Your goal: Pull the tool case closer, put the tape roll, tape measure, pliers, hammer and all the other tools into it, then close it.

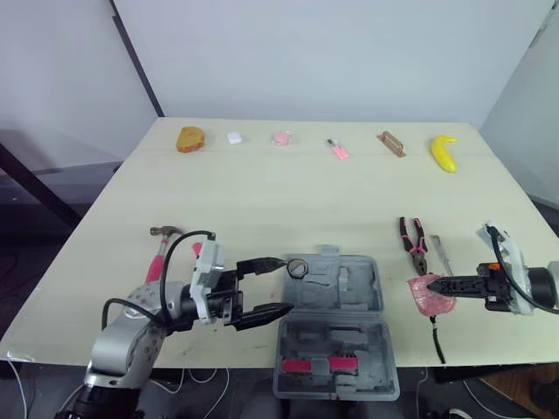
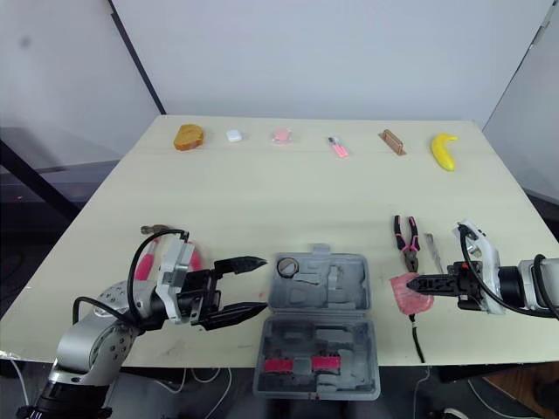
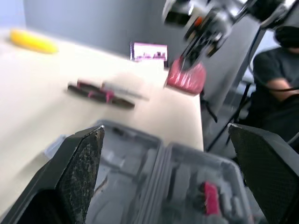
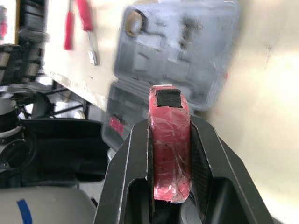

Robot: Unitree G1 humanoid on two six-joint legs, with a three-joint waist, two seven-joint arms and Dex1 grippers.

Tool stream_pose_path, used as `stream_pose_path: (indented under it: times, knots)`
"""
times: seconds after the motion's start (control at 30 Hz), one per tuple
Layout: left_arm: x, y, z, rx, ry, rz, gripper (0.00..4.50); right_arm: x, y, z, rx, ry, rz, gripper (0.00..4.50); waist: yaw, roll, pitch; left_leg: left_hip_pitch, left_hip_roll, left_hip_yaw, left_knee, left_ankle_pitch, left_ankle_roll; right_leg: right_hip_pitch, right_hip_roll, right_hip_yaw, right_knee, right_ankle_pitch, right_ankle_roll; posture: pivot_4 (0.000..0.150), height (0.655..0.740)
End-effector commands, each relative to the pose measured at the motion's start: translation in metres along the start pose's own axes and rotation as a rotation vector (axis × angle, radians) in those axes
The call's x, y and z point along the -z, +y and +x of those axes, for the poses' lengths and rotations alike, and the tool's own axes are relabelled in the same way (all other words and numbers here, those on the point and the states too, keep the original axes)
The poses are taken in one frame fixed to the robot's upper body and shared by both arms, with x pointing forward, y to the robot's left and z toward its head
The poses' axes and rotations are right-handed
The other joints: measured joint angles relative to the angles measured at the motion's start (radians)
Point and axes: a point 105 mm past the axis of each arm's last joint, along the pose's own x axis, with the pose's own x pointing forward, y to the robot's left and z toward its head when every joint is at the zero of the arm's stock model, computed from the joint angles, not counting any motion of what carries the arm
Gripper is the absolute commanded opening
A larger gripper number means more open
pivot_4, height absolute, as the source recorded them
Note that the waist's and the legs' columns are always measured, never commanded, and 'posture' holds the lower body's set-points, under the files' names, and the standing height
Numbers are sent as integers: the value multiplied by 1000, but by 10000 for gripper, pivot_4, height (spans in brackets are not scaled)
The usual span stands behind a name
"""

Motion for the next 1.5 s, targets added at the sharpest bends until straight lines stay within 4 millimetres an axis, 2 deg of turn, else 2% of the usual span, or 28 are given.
stream_pose_path:
  times: [0.03, 0.07, 0.2, 0.37, 0.53, 0.57, 0.63, 0.7, 0.77, 0.83, 0.9, 1.03, 1.17, 1.33, 1.5]
  knots:
    - [-7, -6, -7, 67, -37, 26, 45000, 2, -26, 31, 57, 5, 45, 4627, -1, -2, -1, 0, 0, 0, 0, 0, 0, 0, 0, 0, 0, 0, 0, 1500, 7400]
    - [-5, -8, -9, 76, -27, 39, 45000, 4, -33, 39, 75, 12, 56, 4627, -1, -1, -1, 0, 0, 0, 0, 0, 0, 0, 1, 0, -1, 0, 0, 1500, 7400]
    - [-5, -9, -14, 72, -18, 65, 45000, 3, -47, 49, 123, 1, 51, 4627, 5, 3, 0, -1, 0, 0, -1, 0, 0, -1, -1, 1, -1, 0, 0, 1500, 7400]
    - [-2, -7, -20, 68, 6, 75, 45000, 0, -56, 54, 159, -10, 13, 4627, 1, 2, 0, -1, 0, 1, -2, 0, 0, -1, -1, 0, -1, 0, 0, 1500, 7400]
    - [3, -7, -23, 61, 17, 72, 45000, 5, -62, 47, 203, 1, -56, 28045, 2, 2, 0, -1, 0, 0, -2, 0, 0, -1, -1, 0, -1, 0, 0, 1500, 7400]
    - [3, -8, -23, 62, 17, 68, 45000, 6, -62, 42, 225, 15, -102, 34507, 1, 2, 0, -1, 0, 0, -2, 0, 0, -1, -1, 0, -1, 0, 0, 1500, 7400]
    - [4, -8, -23, 66, 13, 53, 45000, 5, -55, 26, 255, 12, -298, 40865, 8, 6, 1, -1, 0, 0, -2, 0, 0, -1, -1, 0, -1, 0, 0, 1500, 7400]
    - [5, -8, -22, 74, 11, 46, 45000, 4, -44, 14, 237, -3, -459, 40865, 9, 7, 1, -1, -1, -1, -3, 0, 0, -1, -4, -2, -1, -1, 1, 1500, 7400]
    - [6, -8, -22, 79, 12, 48, 45000, -3, -31, 6, 214, -90, -691, 40865, 5, 5, 1, -1, -1, -1, -3, 0, 0, -1, -3, -2, -2, -1, 1, 1500, 7400]
    - [7, -9, -23, 85, 20, 49, 45000, 4, -21, -4, 136, -42, -864, 44167, 2, 5, 1, 0, 0, -1, -3, 0, 0, 0, -2, -2, -2, -1, 1, 1500, 7400]
    - [7, -7, -25, 81, 28, 56, 45000, 10, -15, -6, 79, 9, -961, 44167, 0, 6, 1, 0, -1, 0, -3, 0, 0, 0, -2, -1, -1, -1, 1, 1500, 7400]
    - [7, -5, -28, 71, 35, 63, 45000, 5, -19, -3, 113, 4, -1069, 44167, -2, 5, 2, 2, 0, 1, -3, 0, 0, 0, 0, 0, -1, -1, 1, 1500, 7400]
    - [7, -2, -29, 65, 36, 65, 45000, 18, -29, 14, 89, 113, -1198, 44167, 3, 5, 2, 1, 0, 0, -3, 0, 0, 0, -1, 0, -1, -1, 1, 1500, 7400]
    - [5, 2, -24, 79, 28, 71, 45000, 17, -42, 37, 80, 164, -1257, 44167, 2, 5, 2, 1, -1, 1, -3, 0, 0, 0, -1, 0, -1, -1, 1, 1500, 7400]
    - [2, -1, -22, 108, 30, 75, 45000, 15, -47, 48, 62, 215, -1313, 44167, 2, 5, 2, 1, -1, 1, -2, 0, 0, 0, -1, 0, -1, -1, 1, 1500, 7400]
